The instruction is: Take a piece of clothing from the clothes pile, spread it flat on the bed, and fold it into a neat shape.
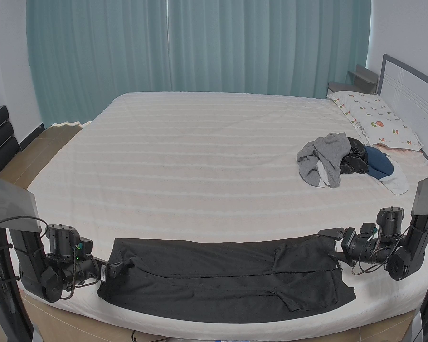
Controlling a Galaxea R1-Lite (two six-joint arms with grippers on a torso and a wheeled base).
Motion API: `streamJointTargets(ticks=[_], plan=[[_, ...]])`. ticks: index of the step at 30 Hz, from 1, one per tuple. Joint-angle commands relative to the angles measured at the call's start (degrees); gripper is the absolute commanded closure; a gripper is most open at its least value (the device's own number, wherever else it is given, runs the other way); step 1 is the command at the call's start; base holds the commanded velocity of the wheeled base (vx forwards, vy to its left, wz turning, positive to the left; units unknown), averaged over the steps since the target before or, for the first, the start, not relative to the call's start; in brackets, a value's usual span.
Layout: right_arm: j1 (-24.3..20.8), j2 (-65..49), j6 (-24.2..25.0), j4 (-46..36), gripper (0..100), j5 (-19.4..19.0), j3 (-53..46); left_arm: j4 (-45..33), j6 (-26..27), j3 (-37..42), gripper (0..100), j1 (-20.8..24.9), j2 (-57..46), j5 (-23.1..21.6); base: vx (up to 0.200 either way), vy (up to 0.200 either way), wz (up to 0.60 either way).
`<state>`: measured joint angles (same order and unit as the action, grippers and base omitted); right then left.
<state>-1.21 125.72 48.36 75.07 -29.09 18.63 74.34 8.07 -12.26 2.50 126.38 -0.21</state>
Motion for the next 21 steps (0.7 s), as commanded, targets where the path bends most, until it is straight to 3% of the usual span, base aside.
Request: streamJointTargets(ticks=[1,5,14,21], plan=[[-0.1,0.0,0.0,0.1,0,0.0,-0.1,3.2,0.1,0.5,0,2.2,6.0,2.7,0.0,0.0,0.0],[-0.1,0.0,0.0,0.1,0,0.0,-0.1,3.4,-0.2,0.8,0,3.6,5.5,3.9,0.0,0.0,0.0],[-0.1,0.0,0.0,0.1,0,0.0,-0.2,3.9,0.5,3.2,0,4.7,1.4,11.7,0.0,0.0,0.0],[-0.1,-0.1,0.0,0.1,0,0.0,-0.2,4.1,4.9,5.1,0,3.5,-0.7,14.4,0.0,0.0,0.0]])
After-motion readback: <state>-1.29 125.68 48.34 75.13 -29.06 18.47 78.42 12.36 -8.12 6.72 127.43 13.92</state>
